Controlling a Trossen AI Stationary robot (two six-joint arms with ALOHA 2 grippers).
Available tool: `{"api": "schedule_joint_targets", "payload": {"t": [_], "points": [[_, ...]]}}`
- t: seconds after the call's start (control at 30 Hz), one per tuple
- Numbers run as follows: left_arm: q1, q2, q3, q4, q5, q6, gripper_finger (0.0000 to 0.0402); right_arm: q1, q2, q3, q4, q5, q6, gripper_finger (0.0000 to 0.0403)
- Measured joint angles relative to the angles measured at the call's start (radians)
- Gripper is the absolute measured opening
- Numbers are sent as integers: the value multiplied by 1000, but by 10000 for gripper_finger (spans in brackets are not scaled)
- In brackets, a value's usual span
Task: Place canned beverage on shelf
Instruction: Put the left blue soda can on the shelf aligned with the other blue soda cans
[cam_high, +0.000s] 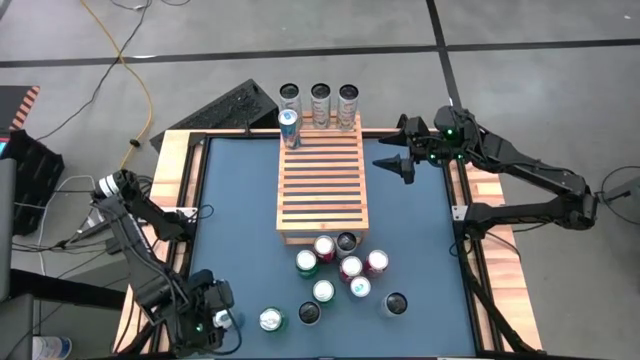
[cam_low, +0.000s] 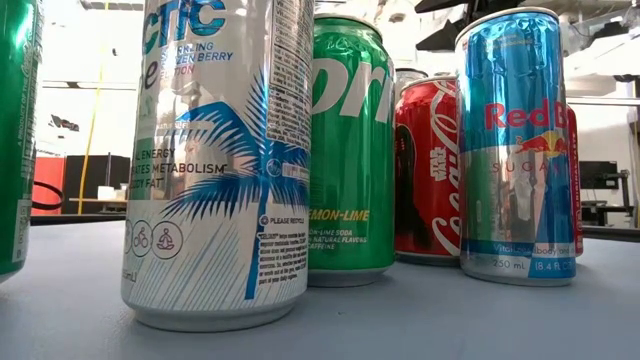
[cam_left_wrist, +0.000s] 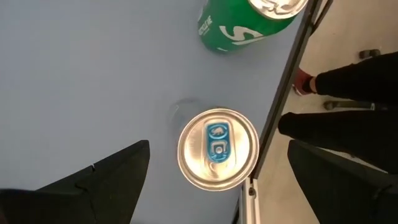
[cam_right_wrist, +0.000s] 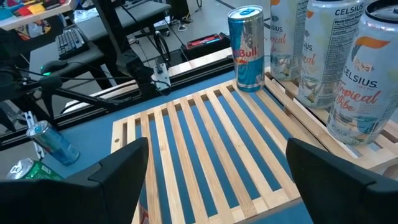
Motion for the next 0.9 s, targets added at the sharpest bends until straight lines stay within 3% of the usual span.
{"api": "schedule_joint_targets", "payload": {"t": [0.23,0.9], "points": [[-8,-17,-62,84,-15,-18,368,0,0,0,4,0,7,363],[-15,-21,-117,121,-19,73,368,0,0,0,48,5,29,363]]}}
